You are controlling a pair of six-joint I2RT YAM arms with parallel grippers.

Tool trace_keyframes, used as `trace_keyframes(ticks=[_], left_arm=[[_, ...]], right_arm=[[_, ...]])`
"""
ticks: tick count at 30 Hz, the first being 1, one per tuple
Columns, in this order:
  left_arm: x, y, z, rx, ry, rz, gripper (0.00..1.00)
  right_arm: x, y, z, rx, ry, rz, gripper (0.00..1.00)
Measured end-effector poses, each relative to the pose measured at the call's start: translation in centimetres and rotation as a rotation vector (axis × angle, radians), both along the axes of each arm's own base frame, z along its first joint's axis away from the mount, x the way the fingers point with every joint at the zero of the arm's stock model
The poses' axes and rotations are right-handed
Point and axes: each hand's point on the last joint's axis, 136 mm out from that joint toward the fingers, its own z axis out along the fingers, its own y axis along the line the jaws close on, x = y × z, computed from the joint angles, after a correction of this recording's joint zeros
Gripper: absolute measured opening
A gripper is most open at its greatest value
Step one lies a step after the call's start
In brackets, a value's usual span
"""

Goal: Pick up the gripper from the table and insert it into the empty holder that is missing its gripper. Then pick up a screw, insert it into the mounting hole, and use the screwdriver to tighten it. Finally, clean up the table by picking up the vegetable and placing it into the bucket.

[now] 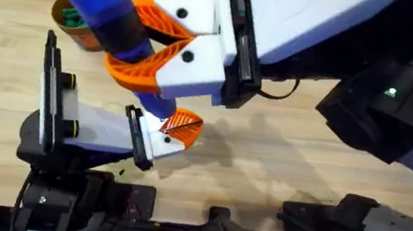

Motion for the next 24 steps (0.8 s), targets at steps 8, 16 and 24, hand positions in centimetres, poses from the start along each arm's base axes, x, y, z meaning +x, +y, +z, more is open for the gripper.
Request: trace_keyframes(ticks=[8, 16, 24], left_arm=[[0.0, 0.0, 0.0, 0.0, 0.0, 0.0, 0.01], [0.0, 0.0, 0.0, 0.0, 0.0, 0.0, 0.01], [0.0, 0.0, 0.0, 0.0, 0.0, 0.0, 0.01]], right_arm=[[-0.3, -0.1, 0.3, 0.013, -0.025, 0.016, 0.024], [-0.8, 0.7, 0.0, 0.012, -0.008, 0.024, 0.024], [-0.6, 1.3, 0.0, 0.014, 0.011, -0.004, 0.024]])
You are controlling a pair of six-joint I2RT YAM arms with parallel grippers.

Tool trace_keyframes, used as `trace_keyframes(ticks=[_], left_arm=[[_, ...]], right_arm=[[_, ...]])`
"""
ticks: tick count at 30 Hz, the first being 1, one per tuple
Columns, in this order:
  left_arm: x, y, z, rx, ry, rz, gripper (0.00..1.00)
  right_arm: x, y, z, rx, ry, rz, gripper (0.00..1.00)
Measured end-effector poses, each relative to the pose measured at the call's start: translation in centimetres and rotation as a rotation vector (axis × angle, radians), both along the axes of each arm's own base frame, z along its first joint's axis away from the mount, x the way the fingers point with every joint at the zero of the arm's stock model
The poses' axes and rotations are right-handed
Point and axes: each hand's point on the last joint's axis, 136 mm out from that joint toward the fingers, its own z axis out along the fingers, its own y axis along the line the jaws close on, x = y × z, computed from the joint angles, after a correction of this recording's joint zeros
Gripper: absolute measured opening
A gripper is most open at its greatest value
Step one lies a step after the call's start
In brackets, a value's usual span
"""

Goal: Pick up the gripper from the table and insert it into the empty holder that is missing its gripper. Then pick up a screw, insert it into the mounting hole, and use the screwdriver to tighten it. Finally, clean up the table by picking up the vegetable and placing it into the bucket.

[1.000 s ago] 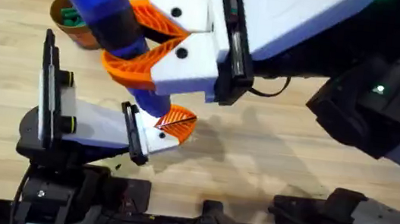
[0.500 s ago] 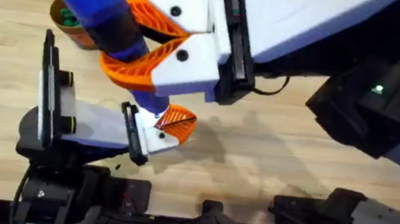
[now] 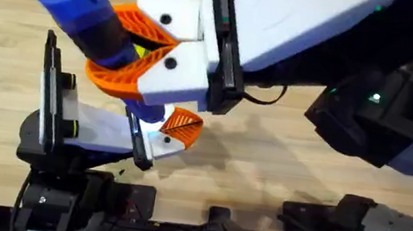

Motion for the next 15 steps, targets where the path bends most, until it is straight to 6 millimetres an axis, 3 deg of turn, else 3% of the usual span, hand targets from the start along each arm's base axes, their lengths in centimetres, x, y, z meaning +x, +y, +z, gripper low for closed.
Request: trace_keyframes(ticks=[15], left_arm=[[0.0, 0.0, 0.0, 0.0, 0.0, 0.0, 0.01]], right_arm=[[0.8, -0.5, 1.0, 0.112, -0.015, -0.062, 0.024]])
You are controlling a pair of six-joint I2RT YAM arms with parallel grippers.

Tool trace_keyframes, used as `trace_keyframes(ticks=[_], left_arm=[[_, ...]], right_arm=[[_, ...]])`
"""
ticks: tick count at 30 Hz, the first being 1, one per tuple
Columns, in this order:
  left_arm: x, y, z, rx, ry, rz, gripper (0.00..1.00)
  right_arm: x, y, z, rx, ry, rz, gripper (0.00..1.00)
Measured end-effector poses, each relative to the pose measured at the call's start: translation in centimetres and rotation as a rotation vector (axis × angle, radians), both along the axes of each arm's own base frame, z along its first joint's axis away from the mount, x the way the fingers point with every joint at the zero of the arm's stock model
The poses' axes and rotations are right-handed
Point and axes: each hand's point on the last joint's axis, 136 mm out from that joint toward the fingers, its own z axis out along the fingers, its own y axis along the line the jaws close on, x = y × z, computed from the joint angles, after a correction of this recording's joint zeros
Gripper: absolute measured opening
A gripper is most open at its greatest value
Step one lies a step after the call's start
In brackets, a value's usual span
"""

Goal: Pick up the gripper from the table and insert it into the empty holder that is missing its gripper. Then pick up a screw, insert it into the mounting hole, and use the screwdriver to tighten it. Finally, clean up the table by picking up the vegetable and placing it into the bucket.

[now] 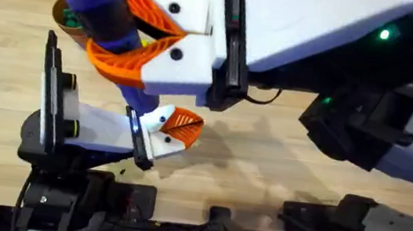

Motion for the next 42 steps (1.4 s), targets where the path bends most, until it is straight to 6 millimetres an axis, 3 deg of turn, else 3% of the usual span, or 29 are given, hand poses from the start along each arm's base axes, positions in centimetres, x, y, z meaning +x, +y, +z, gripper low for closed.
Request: trace_keyframes(ticks=[12, 24, 42], left_arm=[[0.0, 0.0, 0.0, 0.0, 0.0, 0.0, 0.01], [0.0, 0.0, 0.0, 0.0, 0.0, 0.0, 0.01], [0.0, 0.0, 0.0, 0.0, 0.0, 0.0, 0.01]], right_arm=[[0.2, -0.1, 0.1, 0.016, 0.002, -0.013, 0.024], [2.3, -2.9, 1.6, 0.027, -0.022, 0.017, 0.024], [2.5, -4.5, 2.8, 0.02, -0.06, 0.065, 0.024]])
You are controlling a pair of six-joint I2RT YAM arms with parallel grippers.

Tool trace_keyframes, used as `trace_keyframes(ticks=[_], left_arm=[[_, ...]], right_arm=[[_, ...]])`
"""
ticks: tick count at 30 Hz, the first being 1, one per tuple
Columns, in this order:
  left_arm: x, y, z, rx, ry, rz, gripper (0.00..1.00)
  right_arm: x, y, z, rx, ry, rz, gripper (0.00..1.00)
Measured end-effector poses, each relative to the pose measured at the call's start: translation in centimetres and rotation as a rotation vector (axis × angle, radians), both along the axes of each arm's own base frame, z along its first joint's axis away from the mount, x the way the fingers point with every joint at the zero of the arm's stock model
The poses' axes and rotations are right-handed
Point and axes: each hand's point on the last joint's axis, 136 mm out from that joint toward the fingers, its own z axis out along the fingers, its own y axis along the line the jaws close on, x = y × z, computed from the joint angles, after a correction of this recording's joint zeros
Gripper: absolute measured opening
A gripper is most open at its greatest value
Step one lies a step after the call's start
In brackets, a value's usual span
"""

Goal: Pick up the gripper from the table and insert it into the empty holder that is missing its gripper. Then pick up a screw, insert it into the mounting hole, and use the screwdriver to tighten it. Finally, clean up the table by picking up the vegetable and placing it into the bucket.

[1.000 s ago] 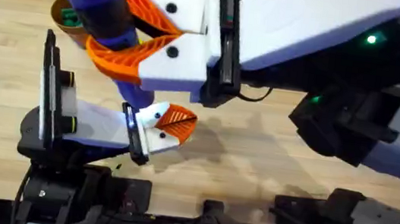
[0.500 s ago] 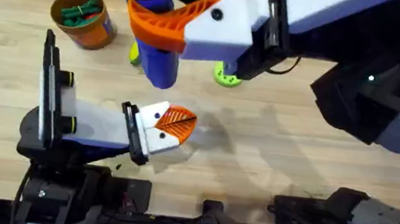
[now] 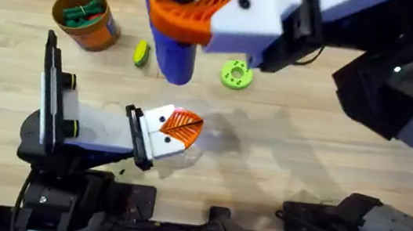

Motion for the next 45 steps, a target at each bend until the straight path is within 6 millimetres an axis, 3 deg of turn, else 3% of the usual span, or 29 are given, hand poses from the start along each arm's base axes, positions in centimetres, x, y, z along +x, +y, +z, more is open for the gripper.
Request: trace_keyframes(ticks=[17, 31, 40, 45], left_arm=[[0.0, 0.0, 0.0, 0.0, 0.0, 0.0, 0.01], [0.0, 0.0, 0.0, 0.0, 0.0, 0.0, 0.01], [0.0, 0.0, 0.0, 0.0, 0.0, 0.0, 0.01], [0.0, 0.0, 0.0, 0.0, 0.0, 0.0, 0.01]], right_arm=[[0.5, -0.6, -0.4, -0.03, -0.004, 0.014, 0.024], [2.1, 1.3, -2.8, -0.036, 0.006, 0.031, 0.024], [1.1, 0.8, -1.0, 0.079, -0.067, 0.031, 0.024], [1.2, 0.6, -1.9, 0.081, -0.028, 0.022, 0.024]])
